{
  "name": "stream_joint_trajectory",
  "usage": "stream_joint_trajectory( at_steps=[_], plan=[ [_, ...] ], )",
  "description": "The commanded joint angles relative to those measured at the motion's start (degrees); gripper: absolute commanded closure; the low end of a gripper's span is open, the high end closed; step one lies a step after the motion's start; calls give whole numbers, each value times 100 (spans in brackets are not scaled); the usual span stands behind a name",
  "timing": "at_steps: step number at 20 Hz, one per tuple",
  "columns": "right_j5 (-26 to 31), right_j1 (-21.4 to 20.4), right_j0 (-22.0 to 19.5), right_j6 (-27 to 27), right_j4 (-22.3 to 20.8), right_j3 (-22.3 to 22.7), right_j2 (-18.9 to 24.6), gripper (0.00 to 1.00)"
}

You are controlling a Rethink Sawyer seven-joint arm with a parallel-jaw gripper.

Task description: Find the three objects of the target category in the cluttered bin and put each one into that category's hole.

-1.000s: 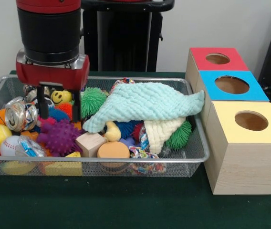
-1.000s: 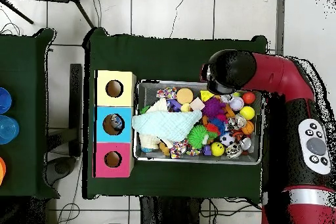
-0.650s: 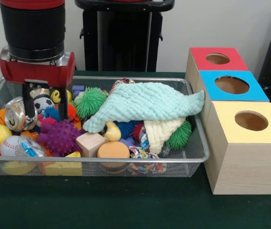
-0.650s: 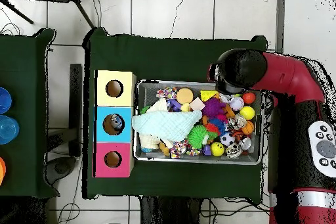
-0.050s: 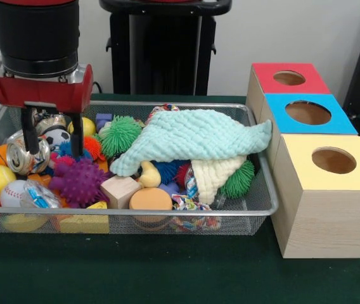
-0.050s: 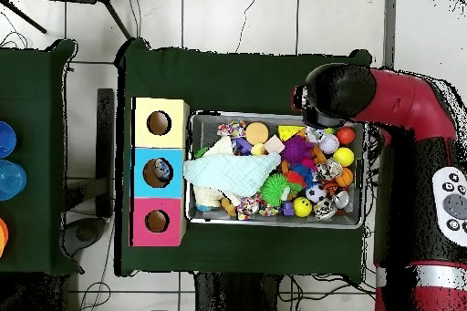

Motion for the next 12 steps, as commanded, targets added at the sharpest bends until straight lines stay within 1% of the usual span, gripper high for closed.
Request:
stream_joint_trajectory(
  at_steps=[1, 5, 7, 12],
  plan=[
    [626, 102, -81, -1897, -348, 29, 477, 0],
    [760, 142, -188, -2111, -375, -97, 507, 0],
    [690, 136, -221, -2081, -379, -37, 492, 0],
    [214, 131, -285, -1978, -441, 103, 496, 0]
  ],
)
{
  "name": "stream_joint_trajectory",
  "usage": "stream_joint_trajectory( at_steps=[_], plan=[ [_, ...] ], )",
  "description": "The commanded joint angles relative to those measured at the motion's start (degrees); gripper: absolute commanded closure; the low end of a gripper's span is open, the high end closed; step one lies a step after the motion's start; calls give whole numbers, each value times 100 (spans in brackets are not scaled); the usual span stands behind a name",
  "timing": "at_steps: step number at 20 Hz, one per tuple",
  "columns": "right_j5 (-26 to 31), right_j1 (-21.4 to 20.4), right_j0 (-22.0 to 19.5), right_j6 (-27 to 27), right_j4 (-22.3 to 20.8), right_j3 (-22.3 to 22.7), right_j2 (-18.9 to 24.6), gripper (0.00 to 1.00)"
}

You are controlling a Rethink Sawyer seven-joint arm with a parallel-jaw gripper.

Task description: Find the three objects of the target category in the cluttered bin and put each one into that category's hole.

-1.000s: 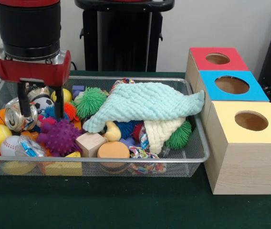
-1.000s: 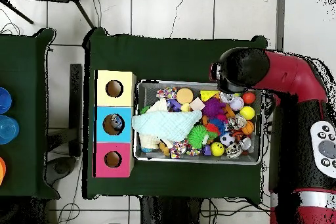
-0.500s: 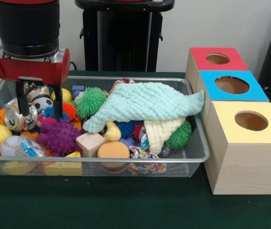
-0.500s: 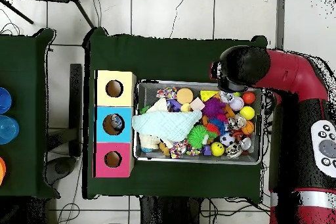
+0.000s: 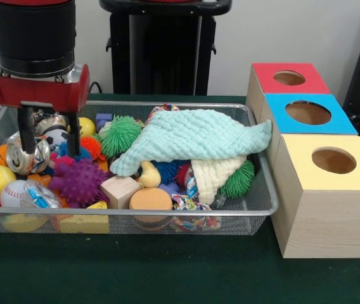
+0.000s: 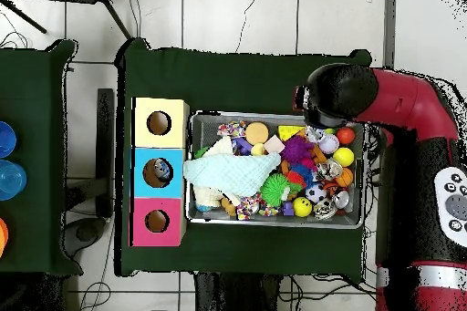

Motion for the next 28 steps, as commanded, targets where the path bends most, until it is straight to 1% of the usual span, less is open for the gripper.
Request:
stream_joint_trajectory(
  at_steps=[1, 3, 6, 9, 11, 13, 15, 19, 24, 28],
  plan=[
    [178, 59, -255, -1905, -391, 179, 458, 0],
    [121, -142, -274, -1807, -359, 367, 419, 0],
    [-4, -446, -306, -1510, -287, 706, 316, 0],
    [-19, -646, -213, -1085, -305, 783, 139, 0],
    [-6, -722, -170, -1018, -335, 809, 106, 0],
    [-77, -715, -171, -913, -282, 851, 143, 0],
    [-245, -623, -151, -757, -308, 876, 132, 0],
    [-604, -577, -171, -542, -248, 1052, 196, 0],
    [-961, -502, -129, -330, -221, 1207, 214, 0],
    [-1275, -366, -91, -190, -203, 1292, 238, 0]
  ],
)
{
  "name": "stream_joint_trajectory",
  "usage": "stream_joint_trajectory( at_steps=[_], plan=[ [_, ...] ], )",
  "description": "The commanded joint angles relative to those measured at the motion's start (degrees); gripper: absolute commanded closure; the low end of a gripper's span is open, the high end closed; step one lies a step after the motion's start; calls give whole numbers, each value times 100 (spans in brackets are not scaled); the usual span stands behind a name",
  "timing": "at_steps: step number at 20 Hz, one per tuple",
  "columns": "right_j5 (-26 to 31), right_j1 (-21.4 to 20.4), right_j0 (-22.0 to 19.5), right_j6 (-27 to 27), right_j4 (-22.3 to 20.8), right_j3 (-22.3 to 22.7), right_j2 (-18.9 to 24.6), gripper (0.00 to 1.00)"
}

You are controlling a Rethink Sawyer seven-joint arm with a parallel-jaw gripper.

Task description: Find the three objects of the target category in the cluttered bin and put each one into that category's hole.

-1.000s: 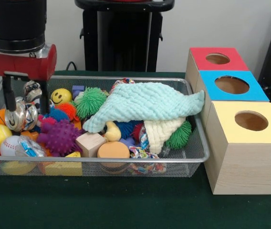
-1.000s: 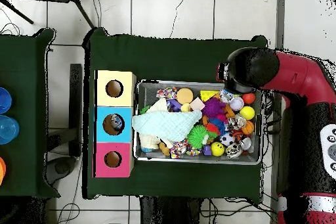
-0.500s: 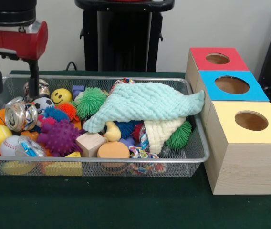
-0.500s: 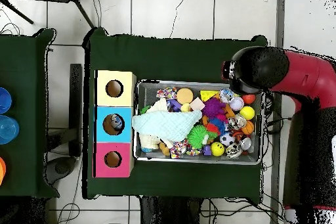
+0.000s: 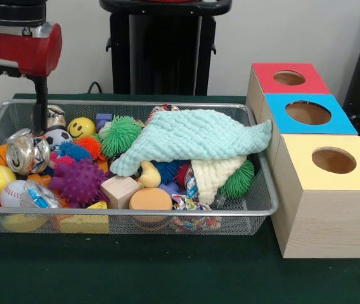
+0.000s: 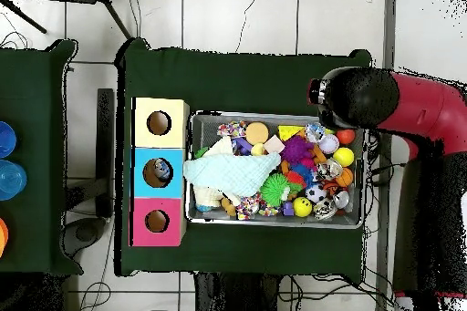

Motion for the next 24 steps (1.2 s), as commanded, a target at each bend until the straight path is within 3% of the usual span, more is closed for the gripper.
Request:
stream_joint_trajectory(
  at_steps=[1, 11, 24],
  plan=[
    [-639, 278, 39, -171, -135, 940, 233, 0],
    [-1062, 646, -89, -340, -187, 1007, 267, 0],
    [-761, 1126, -85, -573, -292, 358, 180, 0]
  ],
)
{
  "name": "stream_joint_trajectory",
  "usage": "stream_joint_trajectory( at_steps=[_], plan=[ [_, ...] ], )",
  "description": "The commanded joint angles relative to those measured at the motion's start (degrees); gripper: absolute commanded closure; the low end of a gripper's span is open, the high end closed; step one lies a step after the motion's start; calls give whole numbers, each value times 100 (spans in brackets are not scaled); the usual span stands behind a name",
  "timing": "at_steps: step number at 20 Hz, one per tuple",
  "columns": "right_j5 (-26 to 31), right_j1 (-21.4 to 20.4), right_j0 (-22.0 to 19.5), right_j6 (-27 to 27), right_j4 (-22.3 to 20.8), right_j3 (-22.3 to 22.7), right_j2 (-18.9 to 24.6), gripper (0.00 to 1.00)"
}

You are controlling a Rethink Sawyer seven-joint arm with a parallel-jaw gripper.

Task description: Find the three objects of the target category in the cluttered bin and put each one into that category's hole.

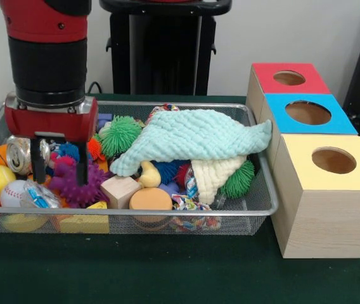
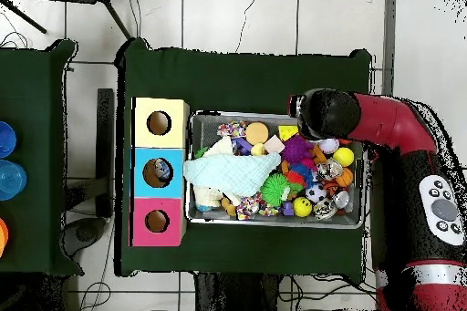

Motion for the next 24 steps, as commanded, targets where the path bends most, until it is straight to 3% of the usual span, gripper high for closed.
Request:
stream_joint_trajectory(
  at_steps=[1, 24],
  plan=[
    [129, 382, -49, -554, -255, -55, 181, 0],
    [1065, 45, 9, -866, -219, -506, 144, 0]
  ],
)
